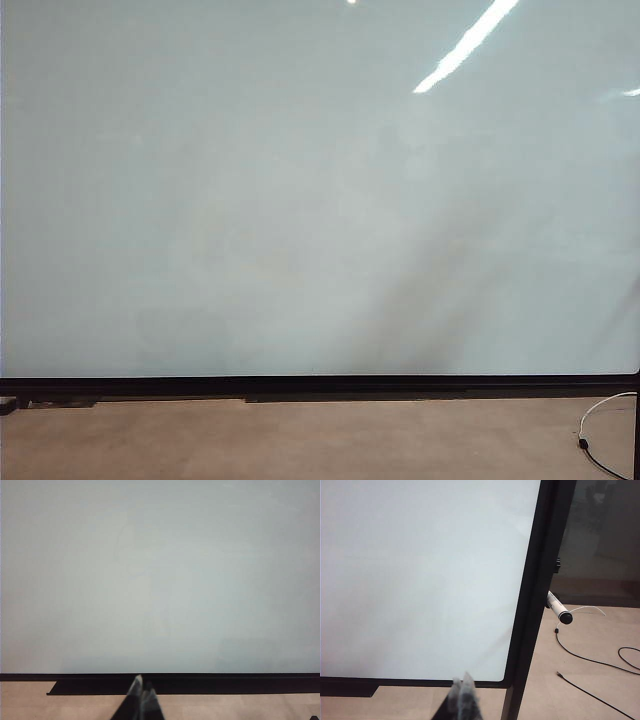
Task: Pick up the pen on the shelf to the right of the whiteboard and draw a rectangle.
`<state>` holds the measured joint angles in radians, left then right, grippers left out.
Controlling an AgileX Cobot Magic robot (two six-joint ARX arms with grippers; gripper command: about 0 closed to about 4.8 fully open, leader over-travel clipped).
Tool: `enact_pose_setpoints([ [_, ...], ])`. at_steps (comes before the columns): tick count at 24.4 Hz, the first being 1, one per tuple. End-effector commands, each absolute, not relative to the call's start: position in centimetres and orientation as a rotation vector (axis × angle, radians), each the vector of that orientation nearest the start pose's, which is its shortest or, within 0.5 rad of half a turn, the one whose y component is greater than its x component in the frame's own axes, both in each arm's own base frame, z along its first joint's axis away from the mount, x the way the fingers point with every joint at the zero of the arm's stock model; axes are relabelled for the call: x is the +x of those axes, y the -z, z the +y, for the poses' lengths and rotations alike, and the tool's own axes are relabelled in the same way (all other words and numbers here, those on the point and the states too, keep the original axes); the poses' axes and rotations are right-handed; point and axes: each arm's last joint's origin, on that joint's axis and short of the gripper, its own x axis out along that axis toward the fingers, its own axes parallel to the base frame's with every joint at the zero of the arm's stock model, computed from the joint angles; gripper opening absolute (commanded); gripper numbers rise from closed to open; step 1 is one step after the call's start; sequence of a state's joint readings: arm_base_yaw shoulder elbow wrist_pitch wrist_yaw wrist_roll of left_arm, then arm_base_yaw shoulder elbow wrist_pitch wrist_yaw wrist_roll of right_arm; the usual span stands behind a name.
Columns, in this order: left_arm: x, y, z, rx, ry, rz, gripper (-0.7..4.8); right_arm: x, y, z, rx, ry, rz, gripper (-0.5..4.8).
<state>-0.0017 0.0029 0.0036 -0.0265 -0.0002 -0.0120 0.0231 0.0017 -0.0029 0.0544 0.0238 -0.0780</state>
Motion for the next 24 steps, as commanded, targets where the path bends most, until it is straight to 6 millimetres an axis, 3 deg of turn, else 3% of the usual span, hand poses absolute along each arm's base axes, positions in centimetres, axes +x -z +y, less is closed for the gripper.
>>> enact_pose_setpoints([
  [1, 9.75, -16.35, -0.03, -0.008, 0.006, 0.017, -0.04, 9.75, -17.05, 0.17, -0.073, 0.002, -0.071, -0.06],
  [24, 9.75, -16.35, -0.03, -0.008, 0.006, 0.017, -0.04, 9.74, -17.14, 0.17, -0.072, 0.002, -0.08, -0.06],
])
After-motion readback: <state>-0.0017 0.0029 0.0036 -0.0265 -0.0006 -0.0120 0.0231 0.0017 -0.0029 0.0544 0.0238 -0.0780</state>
